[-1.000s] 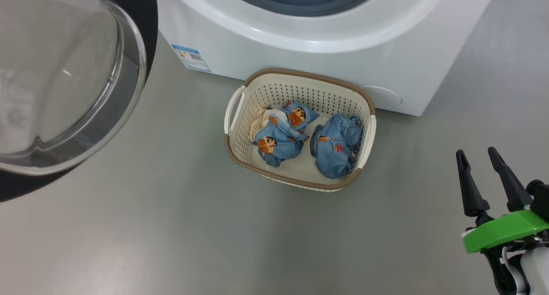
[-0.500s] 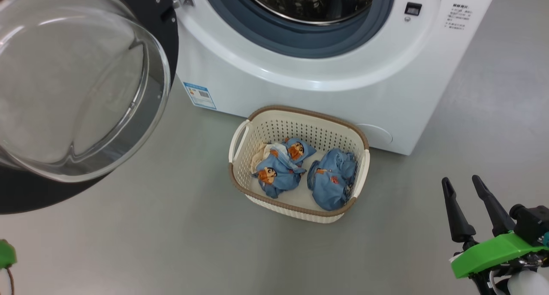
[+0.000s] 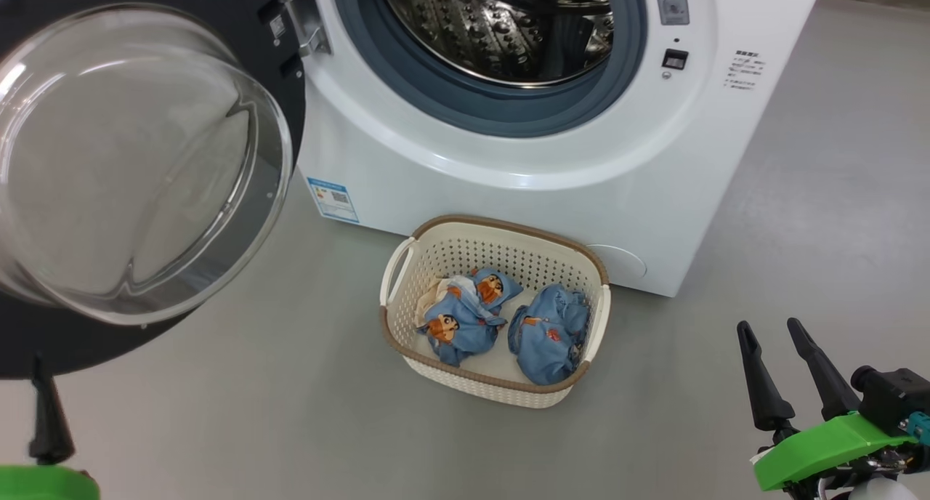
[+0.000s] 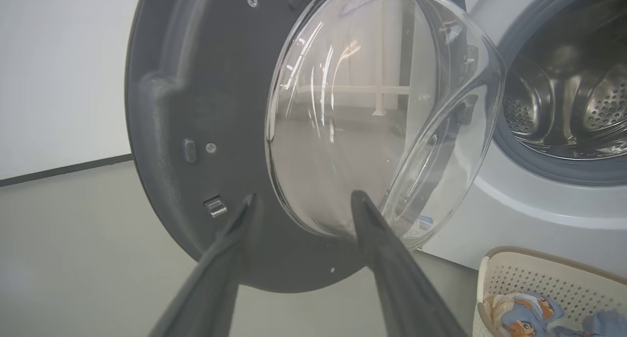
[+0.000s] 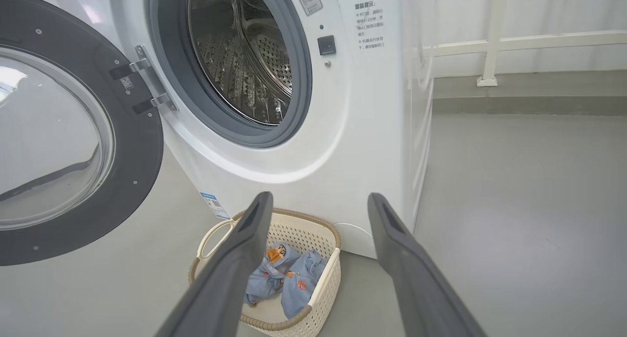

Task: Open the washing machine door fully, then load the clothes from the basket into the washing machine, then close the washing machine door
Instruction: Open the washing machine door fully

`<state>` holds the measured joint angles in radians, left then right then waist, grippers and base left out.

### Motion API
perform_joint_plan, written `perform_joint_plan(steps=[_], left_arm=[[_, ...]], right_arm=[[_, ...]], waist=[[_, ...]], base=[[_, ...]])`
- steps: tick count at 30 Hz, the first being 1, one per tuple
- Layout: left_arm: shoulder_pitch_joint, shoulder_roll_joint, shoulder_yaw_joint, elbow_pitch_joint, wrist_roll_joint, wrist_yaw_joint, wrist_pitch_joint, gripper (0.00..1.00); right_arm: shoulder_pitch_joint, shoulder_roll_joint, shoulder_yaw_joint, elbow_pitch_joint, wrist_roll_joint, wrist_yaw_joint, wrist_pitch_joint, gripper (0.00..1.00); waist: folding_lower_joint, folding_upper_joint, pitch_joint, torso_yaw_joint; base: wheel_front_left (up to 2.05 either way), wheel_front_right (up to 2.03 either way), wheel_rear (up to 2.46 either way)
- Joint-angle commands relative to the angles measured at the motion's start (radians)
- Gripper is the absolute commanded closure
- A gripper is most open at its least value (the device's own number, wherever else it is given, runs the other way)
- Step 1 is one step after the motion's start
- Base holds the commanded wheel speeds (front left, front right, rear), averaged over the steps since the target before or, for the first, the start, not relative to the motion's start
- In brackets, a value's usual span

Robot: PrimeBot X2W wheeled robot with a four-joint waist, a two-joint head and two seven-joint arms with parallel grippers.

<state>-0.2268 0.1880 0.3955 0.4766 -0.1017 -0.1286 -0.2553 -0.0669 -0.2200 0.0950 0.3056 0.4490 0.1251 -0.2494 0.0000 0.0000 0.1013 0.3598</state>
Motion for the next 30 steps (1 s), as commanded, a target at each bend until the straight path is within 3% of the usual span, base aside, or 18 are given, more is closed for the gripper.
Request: perform_joint_plan(steps=[1,13,30], left_arm=[[0.006,0.03,0.024,-0.041,-0.013,-0.001,-0.006,0.0],[0.08,-0.041,-0.076,-0.134,-0.05,-0.002,-0.006,0.0],[0.109,-0.019,-0.233,-0.188,-0.132,-0.002,-0.006,0.0]], right_arm=[[0.006,-0.01,0.02,-0.027,0.01,0.006,-0.012,0.0],[0.021,-0.005,0.013,-0.033,0.011,0.006,-0.012,0.0],[0.019,0.006,-0.005,-0.047,0.005,0.006,-0.012,0.0]], waist=[[0.0,0.0,-0.01,-0.013],[0.0,0.0,-0.022,-0.082],[0.0,0.0,-0.013,-0.204]], base=[[0.0,0.0,0.0],[0.0,0.0,0.0],[0.0,0.0,0.0]])
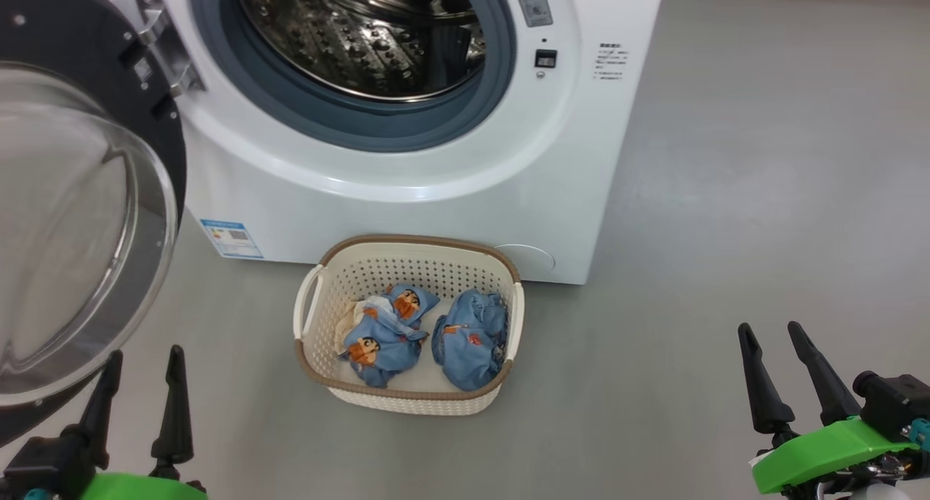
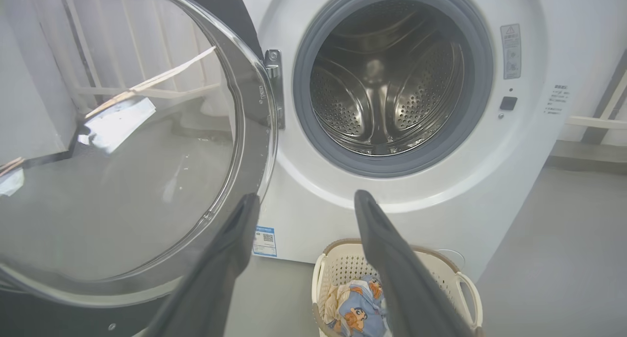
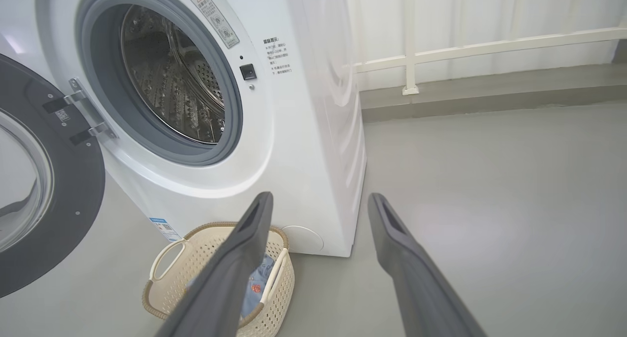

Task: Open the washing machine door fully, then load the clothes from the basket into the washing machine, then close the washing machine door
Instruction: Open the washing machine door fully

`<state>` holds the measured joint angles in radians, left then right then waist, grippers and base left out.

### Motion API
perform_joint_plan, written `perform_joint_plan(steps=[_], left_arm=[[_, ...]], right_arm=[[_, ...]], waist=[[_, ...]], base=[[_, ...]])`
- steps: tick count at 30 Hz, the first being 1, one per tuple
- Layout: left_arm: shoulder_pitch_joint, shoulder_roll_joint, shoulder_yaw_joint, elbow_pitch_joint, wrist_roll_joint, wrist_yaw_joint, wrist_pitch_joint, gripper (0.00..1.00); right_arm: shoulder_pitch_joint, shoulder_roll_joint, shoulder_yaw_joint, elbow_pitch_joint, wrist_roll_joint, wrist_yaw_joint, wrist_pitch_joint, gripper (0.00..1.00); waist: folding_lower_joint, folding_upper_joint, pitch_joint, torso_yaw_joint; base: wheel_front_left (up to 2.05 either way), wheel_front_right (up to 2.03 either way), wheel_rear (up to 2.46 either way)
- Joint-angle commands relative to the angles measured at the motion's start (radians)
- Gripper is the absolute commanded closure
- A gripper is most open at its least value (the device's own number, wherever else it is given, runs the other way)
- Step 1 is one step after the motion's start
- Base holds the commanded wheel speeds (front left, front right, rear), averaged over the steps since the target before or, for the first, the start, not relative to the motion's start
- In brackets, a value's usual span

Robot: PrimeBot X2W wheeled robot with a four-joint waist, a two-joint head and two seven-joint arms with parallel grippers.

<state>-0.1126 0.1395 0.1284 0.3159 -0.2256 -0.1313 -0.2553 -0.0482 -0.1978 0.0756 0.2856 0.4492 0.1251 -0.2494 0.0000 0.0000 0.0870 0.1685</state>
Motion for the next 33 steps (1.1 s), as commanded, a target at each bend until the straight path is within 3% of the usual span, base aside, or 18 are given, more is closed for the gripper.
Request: perform_joint_plan(steps=[1,22,33], left_arm=[[-0.004,0.031,0.027,-0.032,-0.013,0.001,-0.006,0.0],[-0.001,0.046,-0.064,-0.063,-0.063,0.001,-0.006,0.0],[0.007,0.044,-0.08,-0.068,-0.068,0.001,-0.006,0.0]], right_arm=[[0.0,-0.015,0.014,-0.027,0.004,0.006,-0.012,0.0],[-0.002,-0.006,0.003,-0.034,0.001,0.006,-0.012,0.0],[0.004,-0.005,0.004,-0.033,0.003,0.006,-0.012,0.0]], waist=[[0.0,0.0,0.001,-0.02],[0.0,0.0,0.004,-0.133],[0.0,0.0,-0.002,-0.151]], base=[[0.0,0.0,0.0],[0.0,0.0,0.0],[0.0,0.0,0.0]])
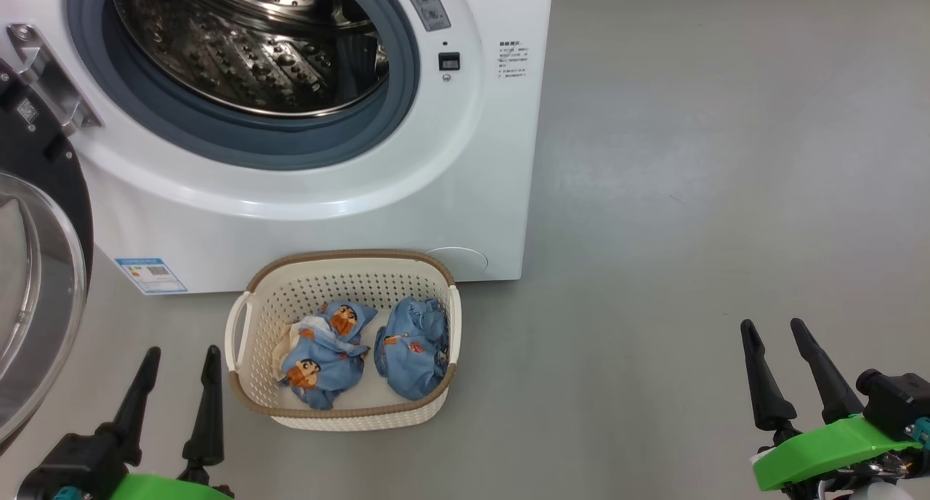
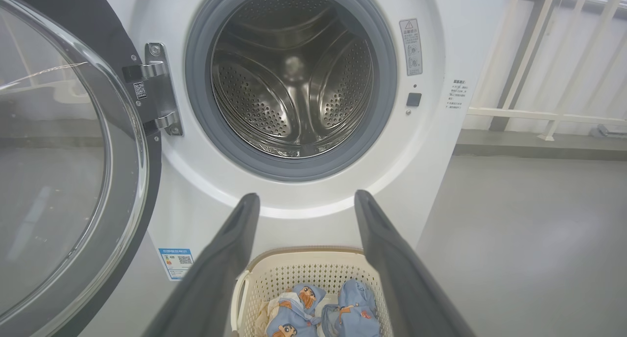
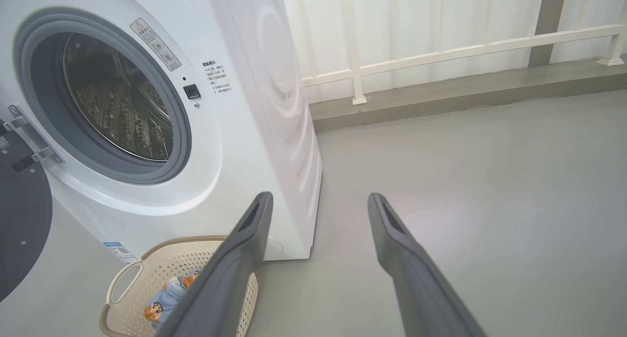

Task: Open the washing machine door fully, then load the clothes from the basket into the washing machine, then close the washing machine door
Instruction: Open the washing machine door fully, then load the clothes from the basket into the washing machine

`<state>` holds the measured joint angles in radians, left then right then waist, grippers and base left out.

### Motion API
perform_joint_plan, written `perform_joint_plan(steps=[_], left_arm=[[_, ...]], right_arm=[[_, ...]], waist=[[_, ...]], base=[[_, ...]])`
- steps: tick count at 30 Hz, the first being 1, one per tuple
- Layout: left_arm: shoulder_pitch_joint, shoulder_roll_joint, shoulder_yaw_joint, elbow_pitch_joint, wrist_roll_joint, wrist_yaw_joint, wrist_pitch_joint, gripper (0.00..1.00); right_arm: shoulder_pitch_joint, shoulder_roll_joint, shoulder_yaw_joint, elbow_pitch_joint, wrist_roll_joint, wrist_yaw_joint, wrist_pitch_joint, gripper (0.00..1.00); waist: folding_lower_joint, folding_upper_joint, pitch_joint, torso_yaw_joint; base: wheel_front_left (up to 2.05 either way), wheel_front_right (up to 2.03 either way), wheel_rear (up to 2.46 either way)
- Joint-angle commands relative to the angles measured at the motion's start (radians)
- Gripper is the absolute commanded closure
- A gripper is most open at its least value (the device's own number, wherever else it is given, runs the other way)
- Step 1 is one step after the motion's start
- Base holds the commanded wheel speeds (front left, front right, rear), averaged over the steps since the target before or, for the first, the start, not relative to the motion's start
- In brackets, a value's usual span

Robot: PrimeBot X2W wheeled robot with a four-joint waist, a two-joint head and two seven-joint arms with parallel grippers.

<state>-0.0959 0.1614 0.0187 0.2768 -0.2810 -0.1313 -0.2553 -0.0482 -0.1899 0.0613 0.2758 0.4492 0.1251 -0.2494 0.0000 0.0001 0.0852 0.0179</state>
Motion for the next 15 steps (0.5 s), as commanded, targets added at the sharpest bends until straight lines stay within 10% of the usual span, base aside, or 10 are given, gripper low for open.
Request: perform_joint_plan(steps=[1,15], left_arm=[[-0.01,0.023,0.028,-0.029,-0.014,0.001,-0.006,0.0],[-0.015,0.031,0.009,-0.019,-0.037,0.001,-0.006,0.0]], right_arm=[[0.004,-0.013,0.018,-0.023,0.003,0.006,-0.012,0.0],[0.004,-0.01,0.018,-0.023,0.003,0.006,-0.012,0.0]], waist=[[0.0,-0.0001,0.0,-0.001],[0.0,-0.0001,0.0,0.0]], base=[[0.0,0.0,0.0],[0.0,0.0,0.0]])
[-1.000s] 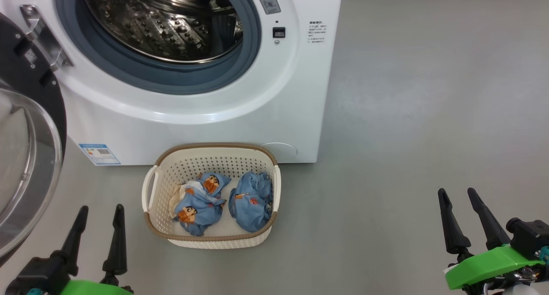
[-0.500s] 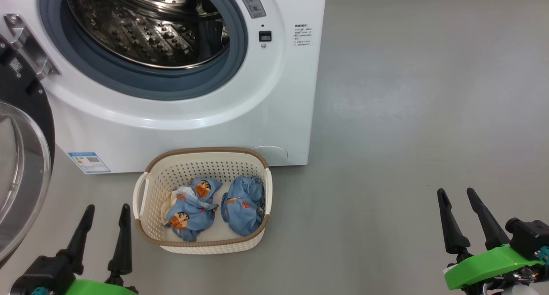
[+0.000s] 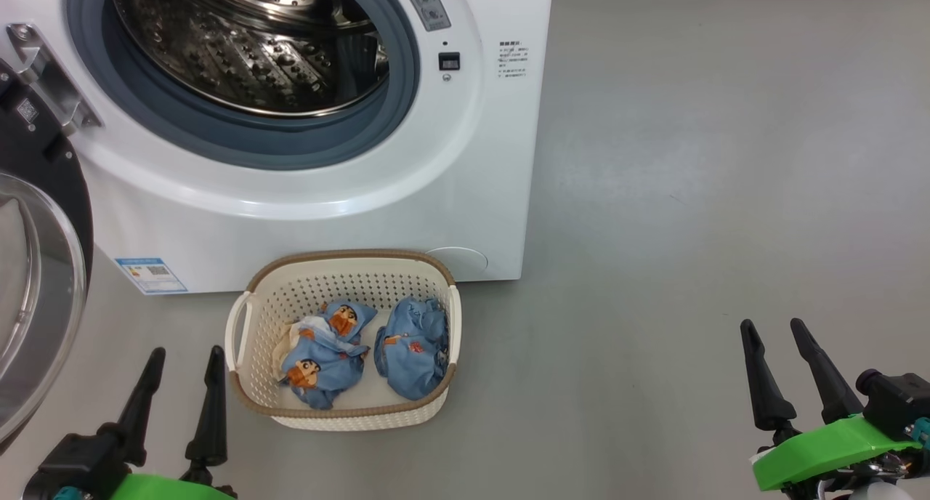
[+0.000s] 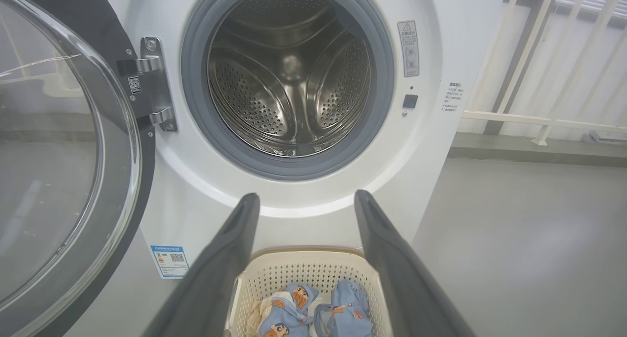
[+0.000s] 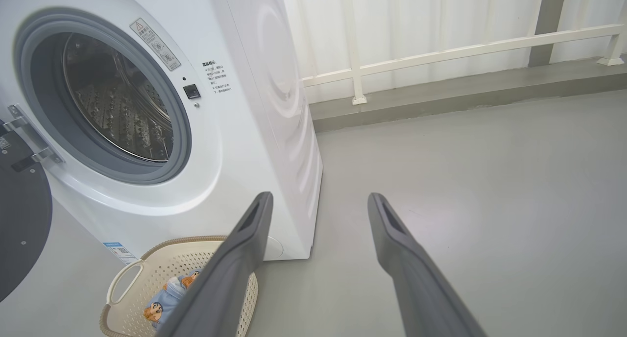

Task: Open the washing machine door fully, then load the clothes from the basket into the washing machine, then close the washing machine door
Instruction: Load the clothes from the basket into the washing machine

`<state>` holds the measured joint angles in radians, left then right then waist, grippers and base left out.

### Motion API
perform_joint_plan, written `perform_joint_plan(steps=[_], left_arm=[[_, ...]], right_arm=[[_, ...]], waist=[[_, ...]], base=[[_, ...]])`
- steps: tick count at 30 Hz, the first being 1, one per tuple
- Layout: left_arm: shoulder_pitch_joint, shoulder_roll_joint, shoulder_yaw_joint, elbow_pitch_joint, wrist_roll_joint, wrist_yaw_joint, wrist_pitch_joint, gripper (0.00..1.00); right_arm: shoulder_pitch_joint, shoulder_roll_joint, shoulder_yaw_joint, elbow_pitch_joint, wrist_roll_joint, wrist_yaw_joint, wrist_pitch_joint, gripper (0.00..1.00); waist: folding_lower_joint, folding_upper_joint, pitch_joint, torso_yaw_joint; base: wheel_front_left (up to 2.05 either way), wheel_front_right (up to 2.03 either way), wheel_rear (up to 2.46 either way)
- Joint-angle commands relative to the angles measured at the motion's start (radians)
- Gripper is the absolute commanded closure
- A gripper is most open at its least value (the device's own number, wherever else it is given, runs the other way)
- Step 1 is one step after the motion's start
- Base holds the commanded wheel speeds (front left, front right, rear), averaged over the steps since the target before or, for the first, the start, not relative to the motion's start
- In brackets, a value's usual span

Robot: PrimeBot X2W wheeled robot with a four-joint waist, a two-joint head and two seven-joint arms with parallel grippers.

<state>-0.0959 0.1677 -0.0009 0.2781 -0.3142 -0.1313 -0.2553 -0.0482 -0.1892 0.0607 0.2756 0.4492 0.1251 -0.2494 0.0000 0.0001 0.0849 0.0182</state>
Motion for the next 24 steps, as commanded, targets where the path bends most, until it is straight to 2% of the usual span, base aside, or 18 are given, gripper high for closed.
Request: perform_joint_plan(steps=[1,9,24], left_arm=[[-0.016,0.026,0.027,-0.018,-0.007,0.001,-0.006,0.0],[-0.023,0.045,-0.008,-0.006,-0.033,0.001,-0.006,0.0],[-0.045,0.054,-0.006,-0.011,-0.035,0.001,-0.006,0.0]], right_arm=[[0.003,-0.01,0.019,-0.022,0.003,0.006,-0.012,0.0],[0.002,-0.006,0.025,-0.021,0.002,0.006,-0.012,0.0],[-0.007,0.004,0.019,-0.023,0.002,0.006,-0.012,0.0]], waist=[[0.0,-0.0001,-0.001,-0.001],[0.0,-0.0001,0.004,-0.006],[0.0,-0.0001,0.023,-0.008]], base=[[0.0,0.0,0.0],[0.08,-0.28,0.2],[0.72,-1.37,0.64]])
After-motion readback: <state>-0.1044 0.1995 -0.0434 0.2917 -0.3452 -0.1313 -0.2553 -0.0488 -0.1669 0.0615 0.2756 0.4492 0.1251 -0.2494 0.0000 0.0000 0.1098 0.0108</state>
